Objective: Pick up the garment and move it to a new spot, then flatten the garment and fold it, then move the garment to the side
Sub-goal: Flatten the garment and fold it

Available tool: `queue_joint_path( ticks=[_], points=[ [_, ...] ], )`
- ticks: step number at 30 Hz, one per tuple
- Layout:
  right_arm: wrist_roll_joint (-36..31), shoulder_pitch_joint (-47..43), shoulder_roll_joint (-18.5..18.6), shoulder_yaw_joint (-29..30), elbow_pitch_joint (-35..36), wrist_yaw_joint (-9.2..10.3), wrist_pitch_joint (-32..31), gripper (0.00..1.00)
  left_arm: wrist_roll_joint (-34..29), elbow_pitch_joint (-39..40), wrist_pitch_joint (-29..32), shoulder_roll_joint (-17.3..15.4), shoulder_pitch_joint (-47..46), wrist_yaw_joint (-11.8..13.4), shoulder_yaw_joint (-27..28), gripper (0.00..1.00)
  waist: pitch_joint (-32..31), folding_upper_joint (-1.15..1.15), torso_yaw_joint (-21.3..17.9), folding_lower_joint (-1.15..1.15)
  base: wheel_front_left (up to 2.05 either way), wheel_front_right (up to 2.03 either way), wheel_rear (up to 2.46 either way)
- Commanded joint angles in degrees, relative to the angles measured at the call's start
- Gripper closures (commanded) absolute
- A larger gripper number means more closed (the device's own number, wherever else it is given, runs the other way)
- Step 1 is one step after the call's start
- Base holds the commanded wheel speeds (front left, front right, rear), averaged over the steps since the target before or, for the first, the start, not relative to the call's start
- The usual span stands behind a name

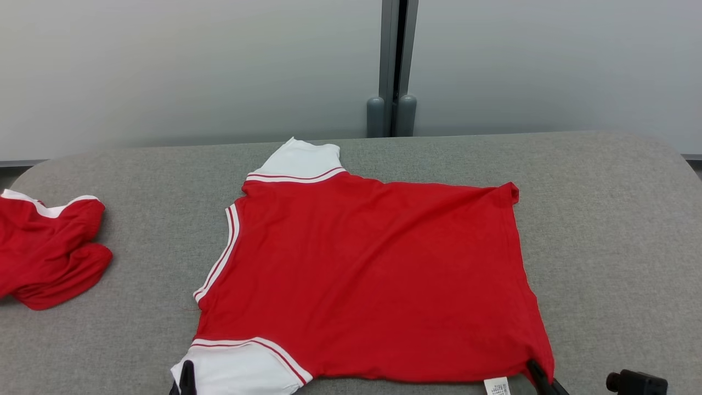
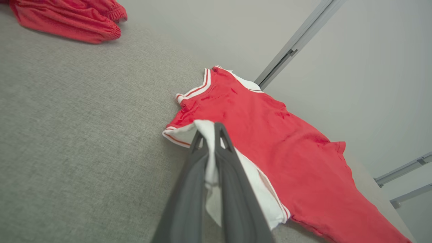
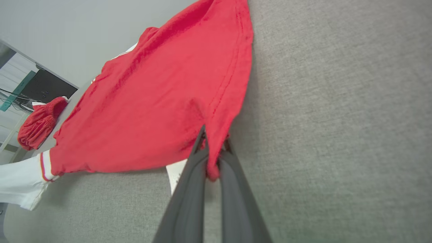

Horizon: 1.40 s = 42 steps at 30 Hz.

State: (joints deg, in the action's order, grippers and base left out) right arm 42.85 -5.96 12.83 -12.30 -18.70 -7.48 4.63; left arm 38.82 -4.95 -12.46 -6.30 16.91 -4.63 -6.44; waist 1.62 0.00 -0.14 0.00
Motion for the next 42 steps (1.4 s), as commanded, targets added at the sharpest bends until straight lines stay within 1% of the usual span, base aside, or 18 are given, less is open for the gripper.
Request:
queue_joint_path(
  ticks=[1, 6, 11, 18, 22, 28, 34, 42],
  points=[
    [-0.42, -0.37, -0.13, 0.37, 0.4, -0.02, -0.22, 1.0, -0.22, 0.12, 0.27, -0.38, -1.68, -0.37, -0.26, 1.0, -0.02, 0.0, -0.03, 0.0, 0.0, 0.0, 0.0],
    [-1.49, 0.08, -1.65, 1.36, 2.83, -0.03, -2.97, 1.0, -0.18, -0.48, 1.48, -1.82, -5.19, -1.15, -1.46, 1.0, -0.02, 0.0, -0.38, 0.0, 0.0, 0.0, 0.0],
    [-0.72, 2.23, -2.46, 2.94, 4.19, -0.02, -5.66, 1.0, 0.49, -1.88, 2.63, -3.35, -9.81, -2.01, -2.45, 1.0, 1.04, 0.0, -1.0, 0.0, 0.0, 0.0, 0.0],
    [-0.56, 6.43, -3.28, 3.69, 3.79, -0.03, -7.97, 1.0, 0.67, -8.12, 2.16, -4.81, -18.13, -2.62, -4.12, 1.0, 3.41, 0.0, -1.79, 0.0, 0.0, 0.0, 0.0],
    [-0.71, 9.41, -3.79, 3.32, 2.33, -0.03, -8.45, 1.0, 0.63, -12.7, 1.53, -5.97, -23.0, -2.86, -5.11, 1.0, 4.37, 0.0, -2.14, 0.0, 0.0, 0.0, 0.0],
    [-0.52, 13.66, -3.25, 2.91, -0.69, -0.03, -8.14, 1.0, 1.11, -19.42, 1.0, -7.8, -30.36, -2.98, -7.0, 1.0, 5.47, 0.0, -2.35, 0.0, 0.0, 0.0, 0.0],
    [-0.4, 18.45, -3.0, 1.74, -4.18, -0.03, -7.56, 1.0, 2.3, -25.55, 0.97, -9.12, -36.54, -2.87, -10.68, 1.0, 7.04, 0.0, -2.86, 0.0, 0.0, 0.0, 0.0],
    [0.49, 23.73, -2.62, 0.13, -10.17, -0.03, -5.25, 1.0, 5.69, -33.21, -1.06, -9.54, -43.38, -2.88, -14.92, 1.0, 8.82, 0.0, -3.16, 0.0, 0.0, 0.0, 0.0]
  ],
)
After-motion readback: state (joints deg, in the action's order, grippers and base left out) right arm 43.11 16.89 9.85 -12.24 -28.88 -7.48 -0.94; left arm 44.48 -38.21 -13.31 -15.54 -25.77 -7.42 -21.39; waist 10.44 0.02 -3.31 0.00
